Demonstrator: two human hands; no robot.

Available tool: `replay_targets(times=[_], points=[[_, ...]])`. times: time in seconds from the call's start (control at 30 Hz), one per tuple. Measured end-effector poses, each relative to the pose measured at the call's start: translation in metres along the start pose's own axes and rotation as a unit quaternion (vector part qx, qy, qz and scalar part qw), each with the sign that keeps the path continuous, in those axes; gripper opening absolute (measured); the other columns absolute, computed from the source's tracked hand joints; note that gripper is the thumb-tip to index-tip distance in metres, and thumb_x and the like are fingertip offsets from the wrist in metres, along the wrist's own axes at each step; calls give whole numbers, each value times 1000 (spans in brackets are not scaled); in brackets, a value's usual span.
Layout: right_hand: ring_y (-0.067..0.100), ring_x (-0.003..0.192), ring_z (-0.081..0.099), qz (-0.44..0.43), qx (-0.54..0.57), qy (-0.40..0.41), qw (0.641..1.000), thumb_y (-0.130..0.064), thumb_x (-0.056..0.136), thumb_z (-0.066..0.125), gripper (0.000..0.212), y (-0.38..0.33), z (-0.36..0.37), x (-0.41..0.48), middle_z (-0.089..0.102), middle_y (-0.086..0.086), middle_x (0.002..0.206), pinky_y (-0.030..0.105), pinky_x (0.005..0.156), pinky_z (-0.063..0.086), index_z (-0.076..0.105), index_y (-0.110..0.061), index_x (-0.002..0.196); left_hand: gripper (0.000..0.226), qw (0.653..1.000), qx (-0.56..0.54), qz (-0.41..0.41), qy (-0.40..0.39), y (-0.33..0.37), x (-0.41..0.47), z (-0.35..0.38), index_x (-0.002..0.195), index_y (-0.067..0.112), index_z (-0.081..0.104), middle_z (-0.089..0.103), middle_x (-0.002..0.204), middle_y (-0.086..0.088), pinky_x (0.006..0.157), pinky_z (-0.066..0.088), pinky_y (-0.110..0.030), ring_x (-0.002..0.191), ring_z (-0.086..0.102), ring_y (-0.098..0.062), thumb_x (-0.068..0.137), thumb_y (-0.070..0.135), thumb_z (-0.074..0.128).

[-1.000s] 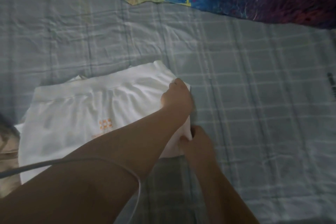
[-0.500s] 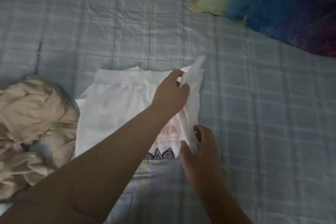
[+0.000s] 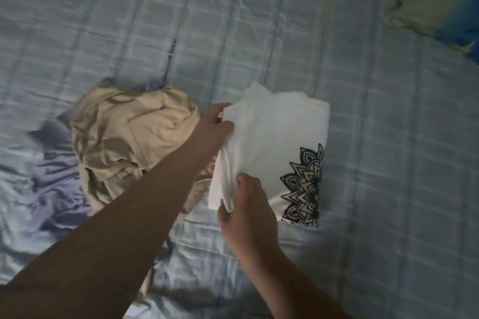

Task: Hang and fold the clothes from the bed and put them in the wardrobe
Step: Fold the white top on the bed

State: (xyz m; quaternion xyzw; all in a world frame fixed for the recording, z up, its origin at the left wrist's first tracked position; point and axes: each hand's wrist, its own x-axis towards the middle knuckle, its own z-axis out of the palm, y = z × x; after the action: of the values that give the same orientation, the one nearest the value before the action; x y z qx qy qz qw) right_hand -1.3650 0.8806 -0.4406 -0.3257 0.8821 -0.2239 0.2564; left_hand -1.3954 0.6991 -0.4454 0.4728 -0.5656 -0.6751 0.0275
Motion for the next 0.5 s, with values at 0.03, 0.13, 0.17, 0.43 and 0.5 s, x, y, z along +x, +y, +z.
replay_targets(times=[0.03,0.13,0.17,0.43,0.5], points=[[22,107,56,5,-20,-20,1000,-35,79,68,57,-1,10,0,49,-1,115,36,85,54,39,-20,127,57,1000,9,-13,1,-9,2,-7,119,9,60,65,92,-13,68,47,-32,78,60,-25,63,11,53],[21,113,52,24,-52,-62,996,-35,80,68,61,4,31,2,47,-1,120,34,90,51,37,-21,130,60,998,59,-35,2,-28,12,-18,117,-5,61,66,104,-27,76,46,-38,89,60,-28,61,14,55],[21,114,51,25,-54,-65,996,-35,80,69,63,6,35,2,47,-1,121,33,90,51,36,-21,132,55,997,68,-37,-2,-30,16,-18,115,-7,63,67,107,-31,76,45,-38,89,60,-27,65,16,60],[18,121,43,-32,-17,-62,997,-35,83,66,78,5,36,-6,43,1,129,29,98,49,26,-14,147,20,993,107,39,0,-17,45,-8,110,15,70,71,103,-11,76,49,-31,84,61,-17,90,21,67],[15,121,44,-43,23,-74,996,-27,86,62,74,7,33,-8,43,-3,129,29,96,50,24,-18,148,21,990,128,60,7,-15,45,-5,112,18,69,69,104,-4,80,49,-32,88,61,-16,91,21,65]])
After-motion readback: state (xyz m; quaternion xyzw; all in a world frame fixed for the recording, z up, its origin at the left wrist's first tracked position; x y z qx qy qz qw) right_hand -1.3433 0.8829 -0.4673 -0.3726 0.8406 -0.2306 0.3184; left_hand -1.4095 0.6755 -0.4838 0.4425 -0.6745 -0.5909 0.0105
